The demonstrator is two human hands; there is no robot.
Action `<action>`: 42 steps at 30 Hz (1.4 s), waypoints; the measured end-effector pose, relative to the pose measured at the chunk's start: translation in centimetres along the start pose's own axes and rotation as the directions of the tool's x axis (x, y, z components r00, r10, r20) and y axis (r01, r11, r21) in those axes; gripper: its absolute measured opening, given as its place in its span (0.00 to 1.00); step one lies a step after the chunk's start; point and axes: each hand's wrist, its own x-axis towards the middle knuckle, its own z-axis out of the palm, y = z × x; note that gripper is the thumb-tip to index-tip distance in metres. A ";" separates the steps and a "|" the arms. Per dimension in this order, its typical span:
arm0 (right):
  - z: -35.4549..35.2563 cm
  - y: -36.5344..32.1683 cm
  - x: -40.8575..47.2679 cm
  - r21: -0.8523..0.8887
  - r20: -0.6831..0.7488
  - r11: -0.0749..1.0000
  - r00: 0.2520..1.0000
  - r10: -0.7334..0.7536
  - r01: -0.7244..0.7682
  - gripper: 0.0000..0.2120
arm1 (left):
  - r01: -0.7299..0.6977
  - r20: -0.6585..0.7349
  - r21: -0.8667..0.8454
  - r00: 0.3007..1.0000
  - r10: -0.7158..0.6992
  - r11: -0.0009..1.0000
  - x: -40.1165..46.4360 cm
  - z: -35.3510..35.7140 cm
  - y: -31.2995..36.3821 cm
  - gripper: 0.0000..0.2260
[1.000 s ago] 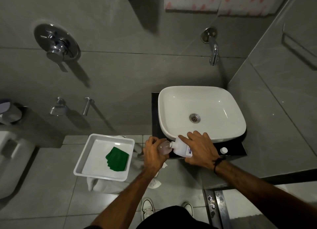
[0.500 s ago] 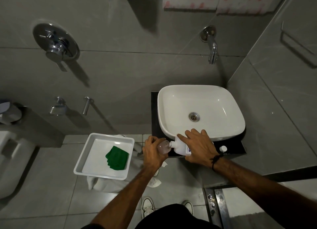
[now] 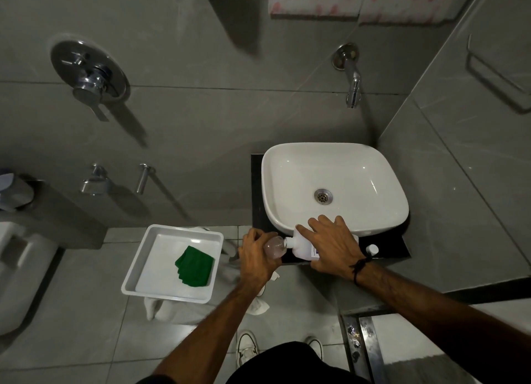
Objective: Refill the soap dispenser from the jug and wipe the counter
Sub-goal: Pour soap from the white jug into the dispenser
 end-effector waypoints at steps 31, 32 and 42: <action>0.4 0.9 0.1 -0.036 0.016 0.999 1.000 -0.004 0.005 0.34 | -0.002 0.024 -0.016 1.000 0.003 1.000 0.3 0.9 0.5 0.25; 0.4 0.9 0.1 -0.037 0.019 0.999 1.000 -0.004 0.004 0.34 | 0.005 0.035 -0.015 0.999 -0.004 1.000 0.3 0.9 0.5 0.25; 0.9 0.9 0.1 -0.012 -0.009 1.000 1.000 0.000 0.000 0.32 | 0.000 0.047 0.004 0.999 0.000 1.000 0.2 0.9 0.4 0.26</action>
